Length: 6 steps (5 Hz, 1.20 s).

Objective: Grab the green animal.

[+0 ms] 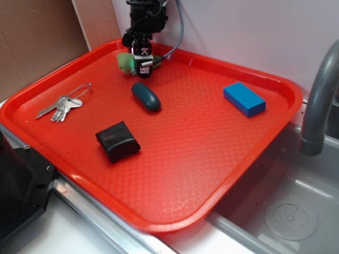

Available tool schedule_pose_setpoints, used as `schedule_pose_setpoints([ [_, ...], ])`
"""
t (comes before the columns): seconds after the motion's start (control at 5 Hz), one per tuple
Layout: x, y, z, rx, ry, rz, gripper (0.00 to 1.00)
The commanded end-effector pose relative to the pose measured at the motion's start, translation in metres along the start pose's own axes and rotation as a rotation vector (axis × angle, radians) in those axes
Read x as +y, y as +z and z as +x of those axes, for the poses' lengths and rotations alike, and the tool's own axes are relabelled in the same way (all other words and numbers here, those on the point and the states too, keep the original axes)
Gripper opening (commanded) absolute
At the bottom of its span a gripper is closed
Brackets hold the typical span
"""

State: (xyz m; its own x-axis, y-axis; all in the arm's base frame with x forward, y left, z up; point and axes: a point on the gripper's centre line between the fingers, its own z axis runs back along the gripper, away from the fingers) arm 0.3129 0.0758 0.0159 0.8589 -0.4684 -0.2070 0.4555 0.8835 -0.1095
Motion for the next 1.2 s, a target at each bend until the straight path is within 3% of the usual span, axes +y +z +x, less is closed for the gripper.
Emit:
schedule_pose_setpoints([
  [0.0,0.003,0.013,0.007,-0.008,0.048,0.026,0.00],
  [0.2,-0.007,0.055,-0.021,0.024,0.106,0.137,0.00],
  [0.4,-0.049,0.090,-0.073,-0.080,0.298,0.153,0.00],
  [0.6,-0.116,0.122,-0.110,-0.214,0.421,0.117,0.00],
  [0.8,-0.140,0.164,-0.147,-0.277,0.406,0.062,0.00],
  [1.0,-0.148,0.213,-0.158,-0.264,0.370,0.060,0.00],
])
